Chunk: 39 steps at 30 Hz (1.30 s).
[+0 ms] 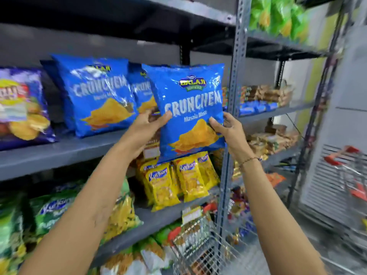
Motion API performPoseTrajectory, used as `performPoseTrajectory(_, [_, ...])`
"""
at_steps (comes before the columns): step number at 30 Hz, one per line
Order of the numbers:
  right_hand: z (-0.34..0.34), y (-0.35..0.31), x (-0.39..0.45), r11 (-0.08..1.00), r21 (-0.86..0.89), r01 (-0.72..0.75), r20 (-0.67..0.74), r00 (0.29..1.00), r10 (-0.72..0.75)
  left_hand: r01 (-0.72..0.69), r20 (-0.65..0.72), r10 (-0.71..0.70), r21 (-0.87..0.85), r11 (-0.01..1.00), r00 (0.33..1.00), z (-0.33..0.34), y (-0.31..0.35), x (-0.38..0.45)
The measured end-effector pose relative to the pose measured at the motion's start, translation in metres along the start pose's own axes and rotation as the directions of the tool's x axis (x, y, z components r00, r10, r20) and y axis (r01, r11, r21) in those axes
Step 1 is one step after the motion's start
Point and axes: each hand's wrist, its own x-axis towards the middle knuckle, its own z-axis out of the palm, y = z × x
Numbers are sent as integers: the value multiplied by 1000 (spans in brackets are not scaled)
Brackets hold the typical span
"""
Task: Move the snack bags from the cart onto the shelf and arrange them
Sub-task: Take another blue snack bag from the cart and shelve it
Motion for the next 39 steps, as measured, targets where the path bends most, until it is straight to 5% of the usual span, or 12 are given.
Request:
performPoseTrajectory(6, [39, 14, 85, 992, 97, 87, 30, 995, -90, -61, -164, 85, 145, 988, 983, -33, 27, 40])
performPoseTrajectory(16, [58, 38, 156, 989, 149, -19, 141, 990, -2, 42, -297, 16, 188, 981, 955, -40, 3, 127])
performPoseTrajectory(32, [63, 80, 189, 974, 202, -101, 83, 993, 86, 97, -369, -13, 208, 973, 929, -37, -38, 177])
performPoseTrajectory(39, [63, 86, 186, 995, 52, -84, 28, 996, 82, 201, -411, 64, 569, 798, 909, -27, -43, 166])
